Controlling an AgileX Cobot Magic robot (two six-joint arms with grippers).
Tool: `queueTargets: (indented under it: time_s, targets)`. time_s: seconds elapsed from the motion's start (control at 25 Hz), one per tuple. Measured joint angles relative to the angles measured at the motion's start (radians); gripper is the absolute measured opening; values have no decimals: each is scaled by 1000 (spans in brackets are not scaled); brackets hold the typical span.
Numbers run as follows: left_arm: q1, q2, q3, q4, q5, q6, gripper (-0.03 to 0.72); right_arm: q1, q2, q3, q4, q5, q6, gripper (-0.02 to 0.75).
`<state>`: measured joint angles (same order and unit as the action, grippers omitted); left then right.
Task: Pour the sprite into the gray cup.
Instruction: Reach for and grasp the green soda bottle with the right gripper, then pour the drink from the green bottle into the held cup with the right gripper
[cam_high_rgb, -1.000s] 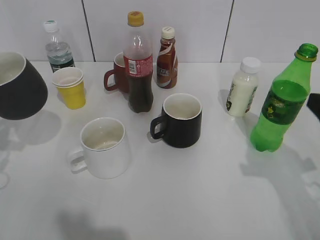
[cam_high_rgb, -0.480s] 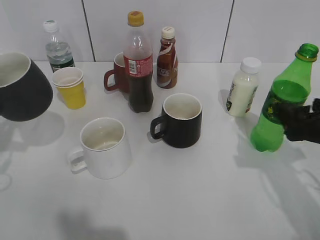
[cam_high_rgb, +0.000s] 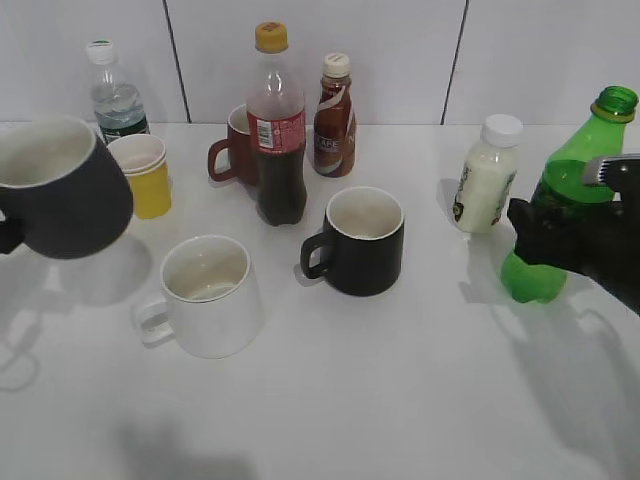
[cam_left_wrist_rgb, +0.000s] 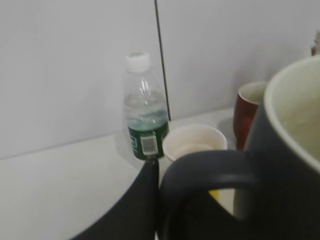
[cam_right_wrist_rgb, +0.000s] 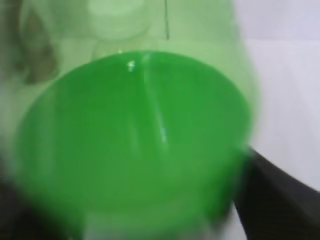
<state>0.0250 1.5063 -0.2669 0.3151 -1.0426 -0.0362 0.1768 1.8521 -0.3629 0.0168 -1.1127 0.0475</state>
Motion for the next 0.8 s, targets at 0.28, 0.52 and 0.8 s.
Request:
queueTargets:
  time_s: [0.28, 0.52, 0.8]
  targets:
    - [-140, -143, -18, 4, 273, -1, 53, 0, -10, -2, -56, -9, -42, 427]
    - [-322, -255, -102, 3, 540, -29, 52, 70, -254, 5, -67, 240, -229, 427]
    - [-533, -263, -212, -21, 750, -41, 52, 316, -482, -43, 272, 517, -781, 427]
